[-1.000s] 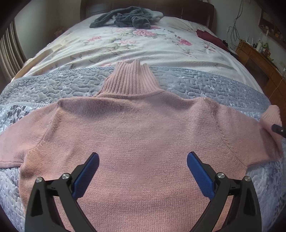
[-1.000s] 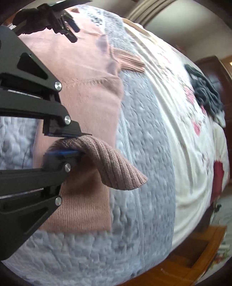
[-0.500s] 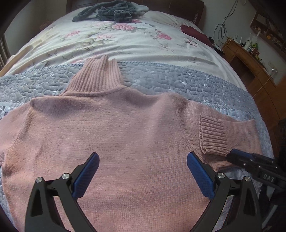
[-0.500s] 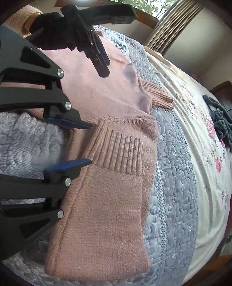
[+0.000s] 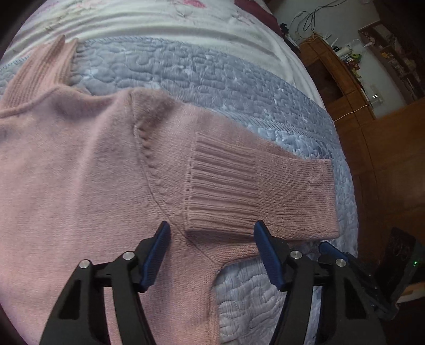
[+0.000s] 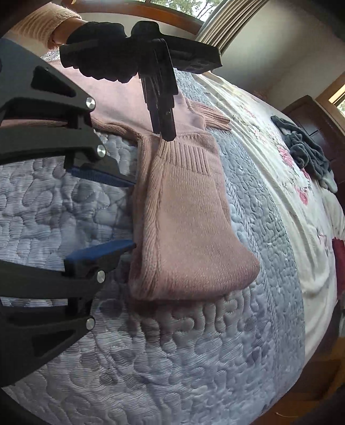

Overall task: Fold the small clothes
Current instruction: 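Lower the sleeve onto the sweater body and open the right gripper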

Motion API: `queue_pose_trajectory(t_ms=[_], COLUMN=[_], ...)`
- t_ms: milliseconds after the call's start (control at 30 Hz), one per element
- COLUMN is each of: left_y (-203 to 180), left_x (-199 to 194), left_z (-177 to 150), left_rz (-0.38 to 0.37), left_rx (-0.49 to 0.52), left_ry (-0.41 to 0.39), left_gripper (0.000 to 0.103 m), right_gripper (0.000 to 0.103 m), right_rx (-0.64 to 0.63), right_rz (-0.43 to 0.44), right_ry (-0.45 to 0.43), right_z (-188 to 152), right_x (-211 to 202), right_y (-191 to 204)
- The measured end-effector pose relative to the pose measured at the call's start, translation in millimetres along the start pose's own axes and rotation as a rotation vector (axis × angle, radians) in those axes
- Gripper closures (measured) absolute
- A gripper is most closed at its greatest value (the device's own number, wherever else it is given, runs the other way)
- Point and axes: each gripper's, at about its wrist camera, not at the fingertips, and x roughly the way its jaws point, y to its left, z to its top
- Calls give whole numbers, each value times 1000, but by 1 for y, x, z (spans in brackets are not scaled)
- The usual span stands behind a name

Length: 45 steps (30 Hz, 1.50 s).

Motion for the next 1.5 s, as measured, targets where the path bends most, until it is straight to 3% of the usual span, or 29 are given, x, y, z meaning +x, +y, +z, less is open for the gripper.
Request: queue_pose_trajectory(t_ms=[133,167,200,300,400,467,667,800,933,1500], left_y=[-10,-10,-10,-11,-9,-8,7,37,75,226], left_x=[9,12,14,18,16,8,-39,-71,-106,-196], left_z=[4,5,6,7,6,4,-6,-12,-19,-36], left_rz=[-46,-48,-41,-27,-68,-80,-52,-33,35,179], left_rx=[5,1,-4,-18,-46,-57,-45,-62,-74,-268], left_ry=[17,21,28,32,20,-4,-126,-182,-246,-354], left_gripper=[39,46,59,73,90,94,96,96,96,97], right_gripper=[61,61,61,61,61,61,59,59,58,48], right_rx=[13,13,11,17,34,27,26,30,36,75], right_rz=[3,-1,-9,-15,-16,-25,-35,-32,-18,119], right_ry=[-6,-8,-9,-5,-4,-9,-20,-26,-20,89], right_z=[-6,-8,-9,-13,-16,-17,-14,-8,0,31], right_x=[0,0,0,1,0,-3,-10,-10,-5,67], right_y=[-10,-12,-13,-17,-20,-18,-12,-5,5,80])
